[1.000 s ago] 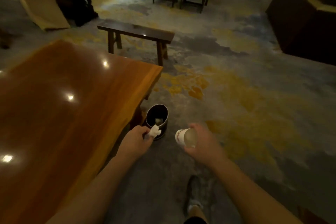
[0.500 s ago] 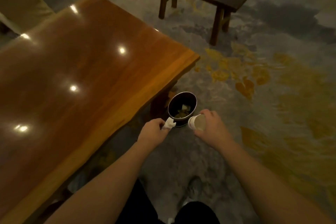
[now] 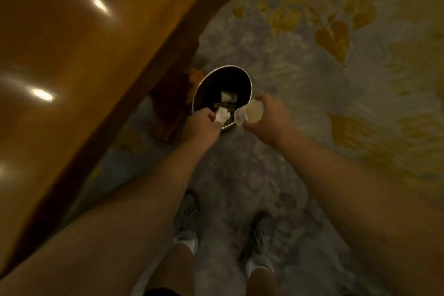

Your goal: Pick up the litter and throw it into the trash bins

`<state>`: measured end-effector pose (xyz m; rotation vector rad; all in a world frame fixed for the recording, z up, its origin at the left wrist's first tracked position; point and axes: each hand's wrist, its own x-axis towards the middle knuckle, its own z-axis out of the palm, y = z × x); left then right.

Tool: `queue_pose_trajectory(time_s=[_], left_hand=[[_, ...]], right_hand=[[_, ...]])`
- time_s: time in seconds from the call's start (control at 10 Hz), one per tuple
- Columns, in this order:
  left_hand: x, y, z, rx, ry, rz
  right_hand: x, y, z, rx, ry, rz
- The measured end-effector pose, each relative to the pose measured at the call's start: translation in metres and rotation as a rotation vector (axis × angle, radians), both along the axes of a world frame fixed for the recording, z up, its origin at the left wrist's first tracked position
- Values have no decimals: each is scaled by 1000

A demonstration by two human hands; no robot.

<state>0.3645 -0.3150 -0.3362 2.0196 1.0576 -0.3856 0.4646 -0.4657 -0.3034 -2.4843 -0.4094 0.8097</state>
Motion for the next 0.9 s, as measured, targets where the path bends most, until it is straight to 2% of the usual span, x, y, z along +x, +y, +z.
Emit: queue_pose_trajectory(time_s=[0.2, 0.3, 0.4, 0.6, 0.7, 0.8, 0.9], left_hand=[[32, 16, -82, 53, -50, 41], [36, 22, -95, -13, -103, 80], [28, 25, -97, 0, -119, 61], [-3, 21, -56, 58, -104, 2], [-15, 9, -12, 113, -110, -54], [-23, -2, 46, 135, -152, -128], [-31, -17, 115, 168, -220, -161]], right_hand=[[32, 29, -90, 6, 36, -24], [42, 36, -110, 21, 68, -73], [42, 36, -114, 1, 118, -63], [17, 10, -69, 36, 99, 37], [9, -7, -25, 56, 107, 136], [11, -18, 32, 24, 50, 281], [15, -24, 98, 85, -67, 369]])
